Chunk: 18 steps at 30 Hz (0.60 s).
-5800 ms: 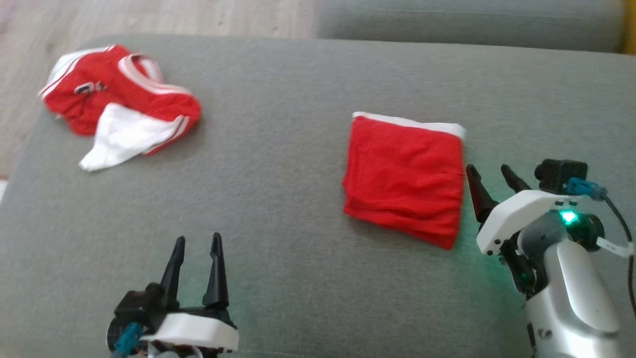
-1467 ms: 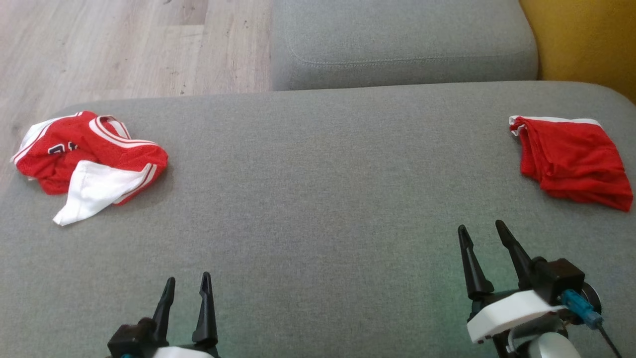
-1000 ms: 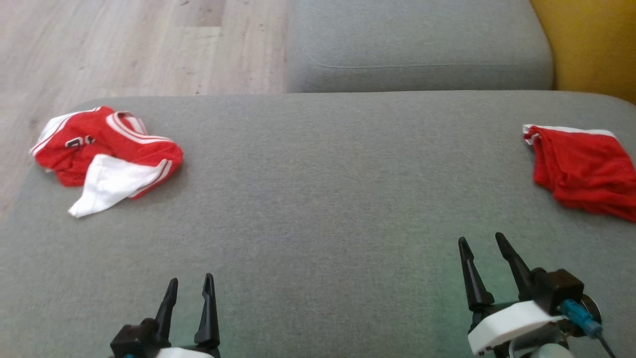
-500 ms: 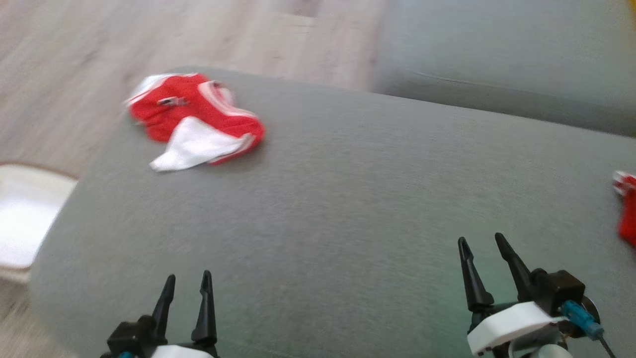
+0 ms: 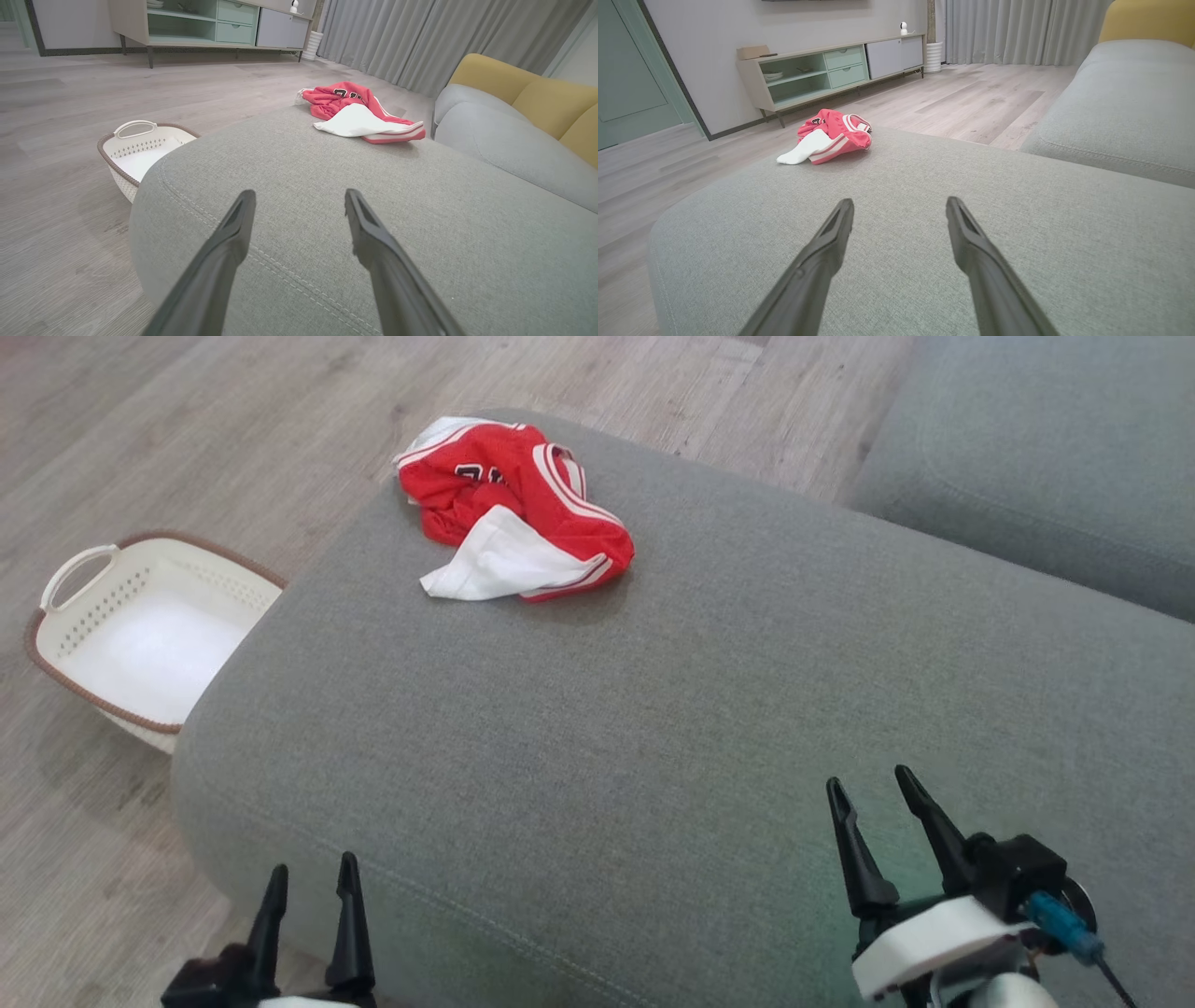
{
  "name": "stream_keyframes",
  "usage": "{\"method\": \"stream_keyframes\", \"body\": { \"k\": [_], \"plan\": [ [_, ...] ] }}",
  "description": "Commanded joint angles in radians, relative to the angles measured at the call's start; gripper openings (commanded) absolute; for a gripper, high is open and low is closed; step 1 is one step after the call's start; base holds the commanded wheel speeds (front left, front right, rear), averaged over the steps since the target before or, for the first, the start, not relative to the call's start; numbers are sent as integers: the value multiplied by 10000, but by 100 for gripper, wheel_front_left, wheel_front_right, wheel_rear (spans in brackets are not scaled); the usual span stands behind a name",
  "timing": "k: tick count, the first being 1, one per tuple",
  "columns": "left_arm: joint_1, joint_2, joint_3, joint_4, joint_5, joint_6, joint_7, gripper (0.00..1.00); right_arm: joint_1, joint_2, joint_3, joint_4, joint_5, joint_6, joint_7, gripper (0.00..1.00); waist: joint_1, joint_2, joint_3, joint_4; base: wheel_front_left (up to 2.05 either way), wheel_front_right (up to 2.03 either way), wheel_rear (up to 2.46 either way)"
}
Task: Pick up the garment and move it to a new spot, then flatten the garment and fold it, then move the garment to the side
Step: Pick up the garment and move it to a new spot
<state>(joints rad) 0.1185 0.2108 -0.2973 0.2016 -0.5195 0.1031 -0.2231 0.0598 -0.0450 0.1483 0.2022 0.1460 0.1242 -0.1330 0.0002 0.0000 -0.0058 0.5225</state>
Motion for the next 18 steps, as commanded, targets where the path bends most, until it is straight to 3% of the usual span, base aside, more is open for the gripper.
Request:
{"method": "stream_keyframes", "body": {
  "k": [1,6,10,14,18],
  "plan": [
    [-393,110,400,-376,-68,29,-152,100,-571,-53,225,-378,-73,65,-17,100,-2,0,33,-2,0,0,0],
    [-891,701,953,-799,-197,4,-49,100,-698,-53,-8,-680,-326,65,133,100,-2,0,263,-26,0,0,0],
    [-2021,1695,1543,-1662,-153,-83,449,100,-854,-53,-236,-1121,-670,65,318,100,-2,0,725,-404,0,0,0],
    [-3725,2935,1986,-2305,-388,-843,1241,100,-1152,-53,-315,-1746,-1024,65,511,100,-2,0,1417,-1059,0,0,0],
    [-5749,3846,2304,-2069,-867,-1514,2147,100,-1555,-53,-297,-2375,-1336,65,709,100,-2,0,2196,-1793,0,0,0]
  ]
}}
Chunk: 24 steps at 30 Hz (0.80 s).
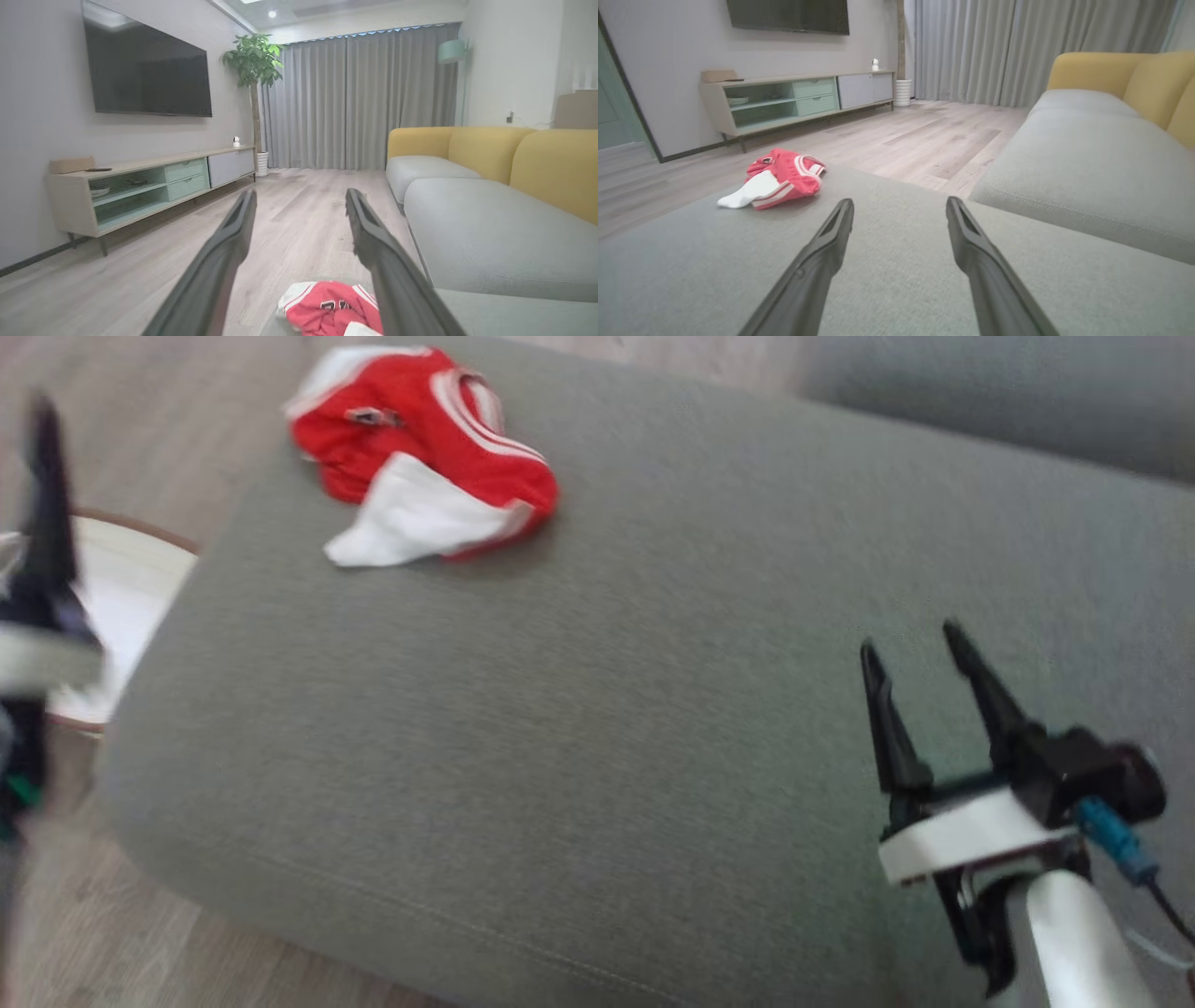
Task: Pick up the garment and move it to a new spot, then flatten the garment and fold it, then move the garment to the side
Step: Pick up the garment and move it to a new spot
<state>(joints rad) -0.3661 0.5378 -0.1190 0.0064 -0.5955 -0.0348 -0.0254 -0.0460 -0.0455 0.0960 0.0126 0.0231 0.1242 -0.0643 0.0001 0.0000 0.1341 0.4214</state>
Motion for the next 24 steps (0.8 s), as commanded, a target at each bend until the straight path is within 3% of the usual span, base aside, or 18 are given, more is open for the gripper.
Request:
{"method": "stream_keyframes", "body": {
  "k": [1,4,10,15,20,24],
  "plan": [
    [-1417,811,570,53,-164,-284,303,100,-621,-47,278,-630,-198,65,97,100,-1,0,1027,-1029,0,0,0],
    [-2708,1144,417,946,-351,-572,738,100,-938,-47,285,-1108,-381,65,264,100,-1,0,1590,-1570,0,0,0],
    [-4317,932,-172,3335,-741,-760,1615,100,-1530,-47,235,-2073,-828,65,533,100,-1,0,2617,-2478,0,0,0],
    [-4779,556,-574,5060,-1024,-811,2317,100,-1883,-47,165,-2558,-1009,65,716,100,-1,0,3285,-3048,0,0,0],
    [-5069,293,-988,5933,-1239,-886,2800,100,-2033,-47,138,-2911,-1051,65,716,100,-1,0,3844,-3302,0,0,0],
    [-5170,-81,-1532,6563,-1802,-938,3990,100,-2054,-47,-13,-3075,-1118,65,681,100,-1,0,4146,-3387,0,0,0]
  ]
}}
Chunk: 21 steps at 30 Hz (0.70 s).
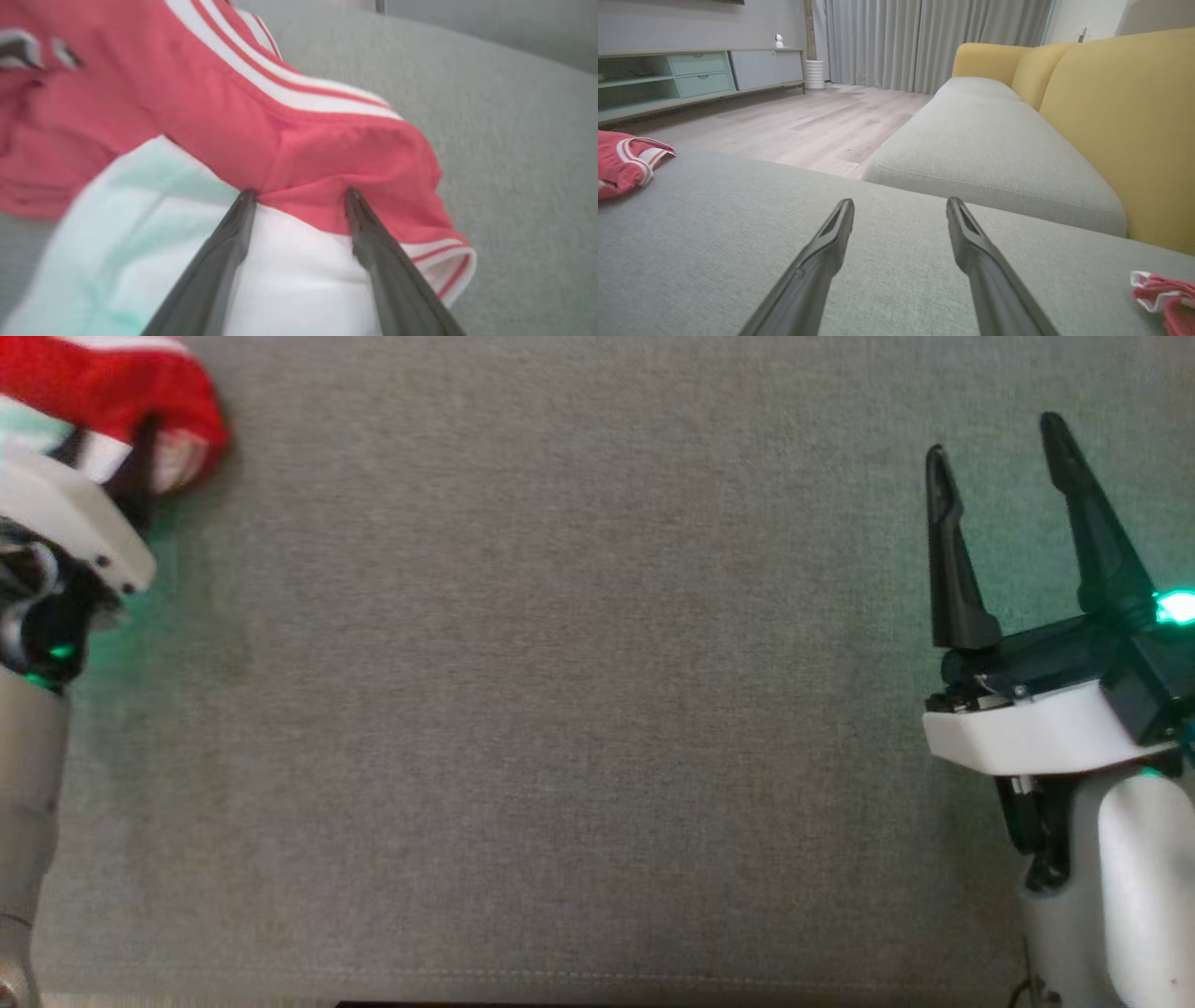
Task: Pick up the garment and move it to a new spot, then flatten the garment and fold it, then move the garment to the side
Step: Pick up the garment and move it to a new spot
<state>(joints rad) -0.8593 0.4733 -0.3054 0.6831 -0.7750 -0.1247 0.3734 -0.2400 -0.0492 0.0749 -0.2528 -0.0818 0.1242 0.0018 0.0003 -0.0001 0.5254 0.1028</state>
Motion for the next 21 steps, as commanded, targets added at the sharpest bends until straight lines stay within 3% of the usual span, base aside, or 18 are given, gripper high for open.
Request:
{"method": "stream_keyframes", "body": {
  "k": [1,7,8,9,11,21],
  "plan": [
    [-258,560,236,-124,-112,-44,244,100,-113,-10,174,-445,-75,65,7,100,-3,1,289,-225,0,0,0],
    [-354,685,-81,392,-321,-52,1015,100,-138,-10,57,-520,-63,65,-89,100,-3,1,456,-302,0,0,0],
    [-387,708,-87,449,-320,-53,997,76,-142,-10,39,-519,-54,65,-104,100,-3,1,467,-301,0,0,0],
    [-418,731,-96,493,-299,-53,945,44,-142,-10,17,-513,-46,65,-124,100,-3,1,465,-297,0,0,0],
    [-478,818,-138,559,-175,-53,722,0,-138,-10,-37,-473,-44,65,-165,100,-3,1,425,-281,0,0,0],
    [-1091,1288,-124,586,367,-57,-1665,0,-22,-10,-102,227,213,65,-484,100,-3,1,-784,-161,0,0,0]
  ]
}}
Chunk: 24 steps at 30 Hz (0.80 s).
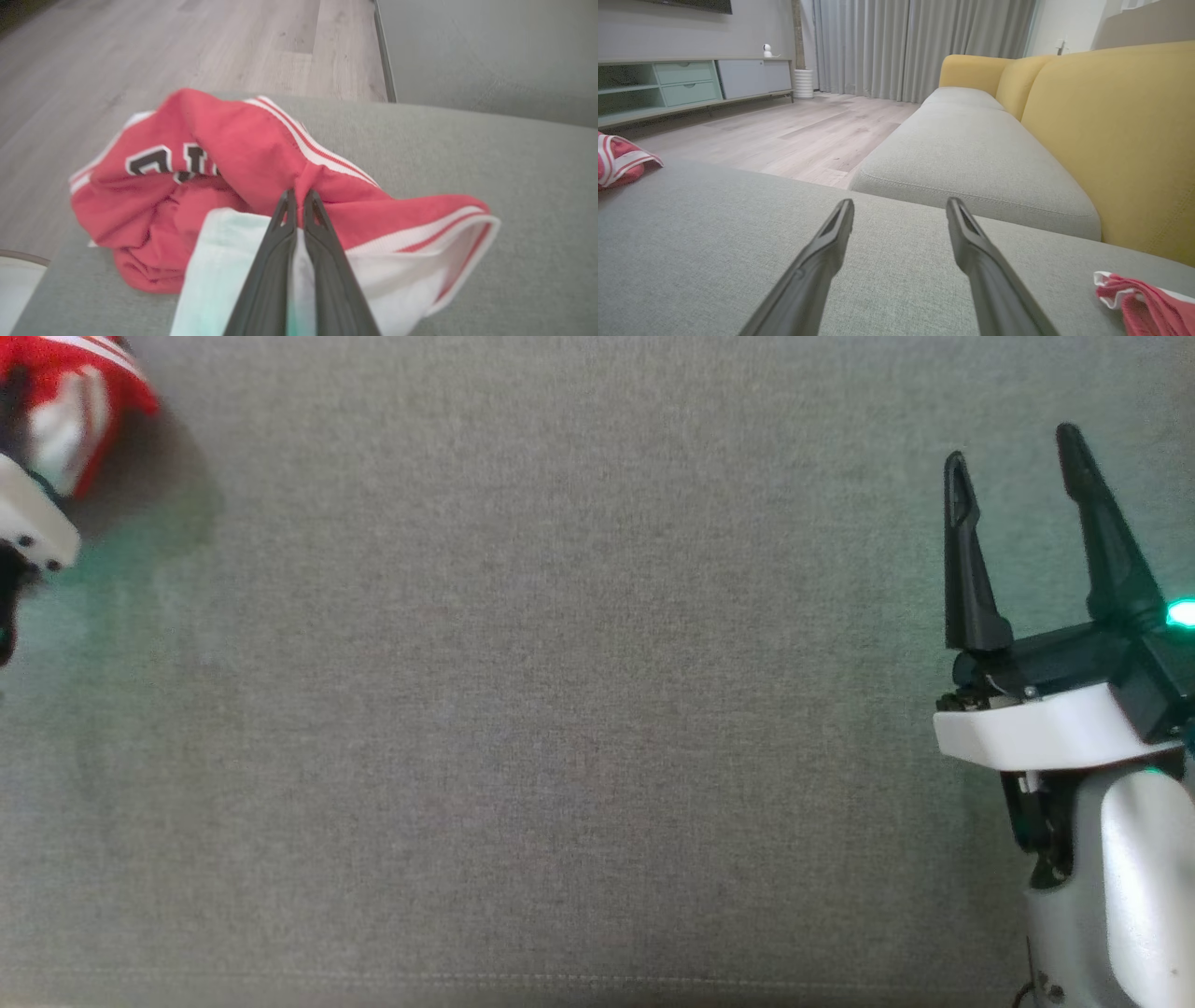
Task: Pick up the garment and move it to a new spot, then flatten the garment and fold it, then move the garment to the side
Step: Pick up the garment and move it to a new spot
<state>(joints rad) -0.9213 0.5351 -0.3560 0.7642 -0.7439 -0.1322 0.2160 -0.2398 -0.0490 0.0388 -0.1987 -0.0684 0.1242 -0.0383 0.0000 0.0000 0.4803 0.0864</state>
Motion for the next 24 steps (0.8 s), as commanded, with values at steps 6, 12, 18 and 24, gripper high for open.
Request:
{"method": "stream_keyframes", "body": {
  "k": [6,12,18,24],
  "plan": [
    [-899,910,93,-952,-44,17,-422,0,187,-12,238,347,532,65,-449,100,0,0,-1513,-241,0,0,0],
    [-1277,1263,-377,-2140,26,16,-184,0,523,-12,179,1027,1034,65,-872,100,0,0,-2631,-800,0,0,0],
    [-1522,1183,-888,-3287,-29,16,289,0,831,-12,154,1512,1414,65,-1181,100,0,0,-3332,-1447,0,0,0],
    [-1801,465,-1188,-4546,-464,19,603,0,1026,-12,94,1820,1657,65,-1413,100,0,0,-3669,-2341,0,0,0]
  ]
}}
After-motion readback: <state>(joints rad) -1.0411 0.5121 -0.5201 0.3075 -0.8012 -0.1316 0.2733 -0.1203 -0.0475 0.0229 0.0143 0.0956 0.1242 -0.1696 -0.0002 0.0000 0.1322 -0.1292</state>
